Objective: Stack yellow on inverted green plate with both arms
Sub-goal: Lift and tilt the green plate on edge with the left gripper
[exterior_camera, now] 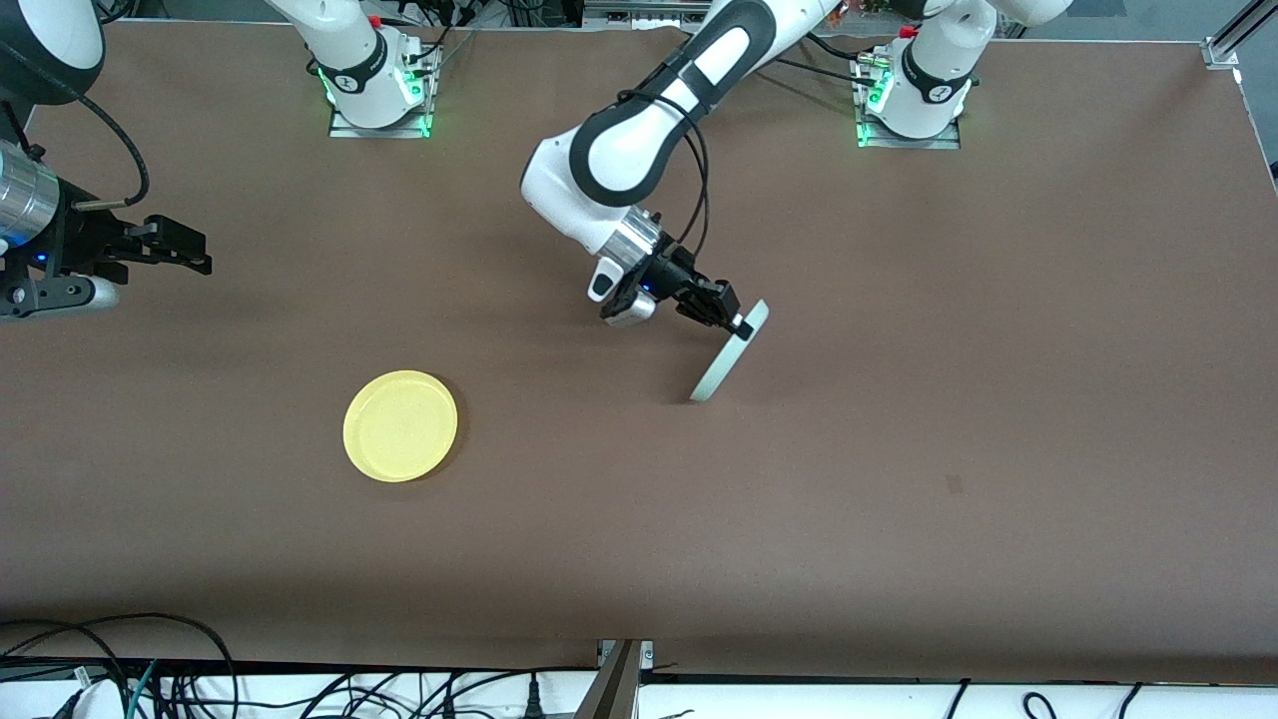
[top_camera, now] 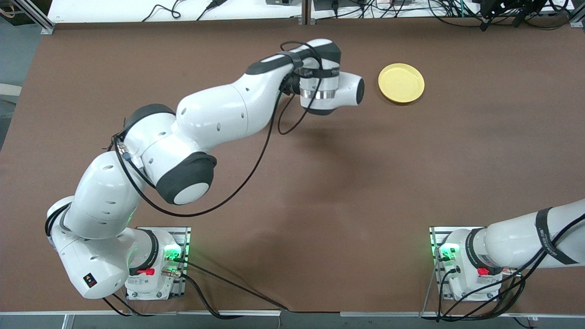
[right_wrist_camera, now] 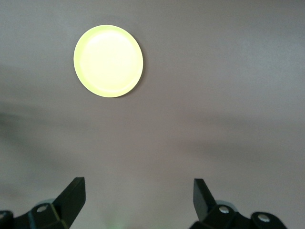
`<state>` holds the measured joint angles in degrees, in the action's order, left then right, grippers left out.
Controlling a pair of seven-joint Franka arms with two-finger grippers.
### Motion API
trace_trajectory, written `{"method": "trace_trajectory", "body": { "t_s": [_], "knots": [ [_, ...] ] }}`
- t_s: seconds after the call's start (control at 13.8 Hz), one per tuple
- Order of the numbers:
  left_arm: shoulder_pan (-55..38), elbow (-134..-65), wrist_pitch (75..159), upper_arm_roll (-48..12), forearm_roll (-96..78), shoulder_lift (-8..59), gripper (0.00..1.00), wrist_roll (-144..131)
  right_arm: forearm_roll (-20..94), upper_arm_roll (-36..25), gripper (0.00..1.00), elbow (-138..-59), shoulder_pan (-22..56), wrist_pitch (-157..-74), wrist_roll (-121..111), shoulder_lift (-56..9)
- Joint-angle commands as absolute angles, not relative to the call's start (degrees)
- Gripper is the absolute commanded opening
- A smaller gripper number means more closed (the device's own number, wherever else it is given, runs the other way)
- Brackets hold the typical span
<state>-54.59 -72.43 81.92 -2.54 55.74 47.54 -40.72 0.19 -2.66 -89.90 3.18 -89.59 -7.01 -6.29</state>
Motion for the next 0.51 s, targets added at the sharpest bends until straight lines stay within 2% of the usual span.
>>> {"method": "trace_trajectory", "body": {
  "t_s": [0.0,0.29,0.36,0.43],
  "knots": [
    [-57.65,-69.26,80.07,-1.67,56.51,51.84,0.0,-46.91,0.09,-2.55,1.0,-90.26,3.34,-88.68,-7.03,-5.54],
    [-60.38,-69.26,80.42,-2.02,55.99,53.53,0.0,-50.53,1.05,-2.29,1.0,-90.44,3.43,-88.15,-7.12,-5.54],
    [-60.38,-69.17,80.85,-2.28,55.99,53.44,0.17,-49.93,1.14,-2.37,1.0,-90.44,3.43,-88.15,-6.86,-5.62],
    [-60.47,-69.17,82.51,-2.72,54.94,53.35,0.72,-49.92,1.06,-2.37,1.0,-90.53,3.43,-88.15,-6.86,-5.62]
  ]
}}
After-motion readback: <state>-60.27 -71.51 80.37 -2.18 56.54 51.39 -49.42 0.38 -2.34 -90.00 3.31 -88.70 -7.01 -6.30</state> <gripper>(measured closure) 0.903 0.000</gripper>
